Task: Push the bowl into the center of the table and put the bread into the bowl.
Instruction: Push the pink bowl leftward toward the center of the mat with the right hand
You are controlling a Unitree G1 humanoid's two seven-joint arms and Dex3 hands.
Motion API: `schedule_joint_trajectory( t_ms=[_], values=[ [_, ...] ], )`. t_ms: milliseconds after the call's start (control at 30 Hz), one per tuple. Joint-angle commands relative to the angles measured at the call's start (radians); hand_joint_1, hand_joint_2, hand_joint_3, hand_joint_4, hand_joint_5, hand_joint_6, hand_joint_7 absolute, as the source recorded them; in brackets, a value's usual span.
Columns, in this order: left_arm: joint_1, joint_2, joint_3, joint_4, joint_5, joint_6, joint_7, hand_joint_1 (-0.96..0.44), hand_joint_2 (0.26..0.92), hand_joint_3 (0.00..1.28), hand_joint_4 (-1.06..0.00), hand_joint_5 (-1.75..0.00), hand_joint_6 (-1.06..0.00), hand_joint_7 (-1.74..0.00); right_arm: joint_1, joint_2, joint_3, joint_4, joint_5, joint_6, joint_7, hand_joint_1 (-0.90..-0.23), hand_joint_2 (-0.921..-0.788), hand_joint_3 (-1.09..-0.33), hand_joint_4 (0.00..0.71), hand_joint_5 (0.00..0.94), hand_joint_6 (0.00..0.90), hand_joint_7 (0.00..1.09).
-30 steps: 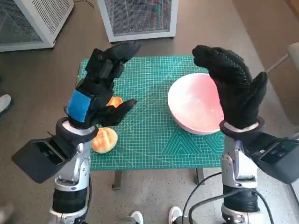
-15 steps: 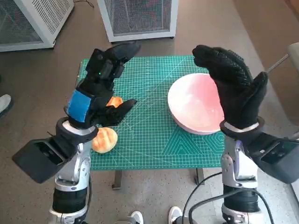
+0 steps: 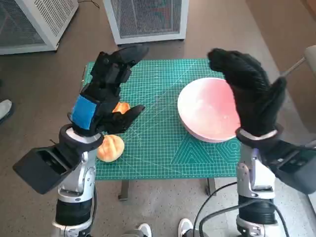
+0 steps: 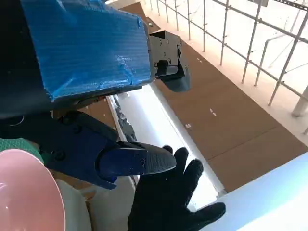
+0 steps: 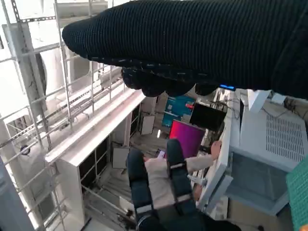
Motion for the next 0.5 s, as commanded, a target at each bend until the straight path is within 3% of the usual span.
schedule_joint_trajectory(
  t_ms=[33, 200, 500],
  values=[
    [0.011, 0.000, 0.003, -0.008, -0.002, -0.014, 0.003, -0.51, 0.921, 0.37, 0.00, -0.55, 0.00, -0.80, -0.003, -0.034, -0.056, 0.098, 0.030, -0.030, 0.024, -0.407, -0.919, -0.419, 0.521, 0.003, 0.141, 0.66],
    [0.012, -0.001, 0.005, -0.003, -0.001, -0.017, 0.005, -0.51, 0.921, 0.37, 0.00, -0.55, 0.00, -0.80, -0.018, -0.053, -0.100, 0.181, 0.026, -0.077, 0.013, -0.407, -0.921, -0.430, 0.514, 0.001, 0.161, 0.62],
    [0.011, -0.007, 0.007, 0.010, -0.003, -0.022, 0.007, -0.51, 0.921, 0.37, 0.00, -0.54, 0.00, -0.80, -0.047, -0.093, -0.165, 0.326, -0.019, -0.126, -0.073, -0.380, -0.921, -0.487, 0.487, 0.013, 0.134, 0.62]
  ],
)
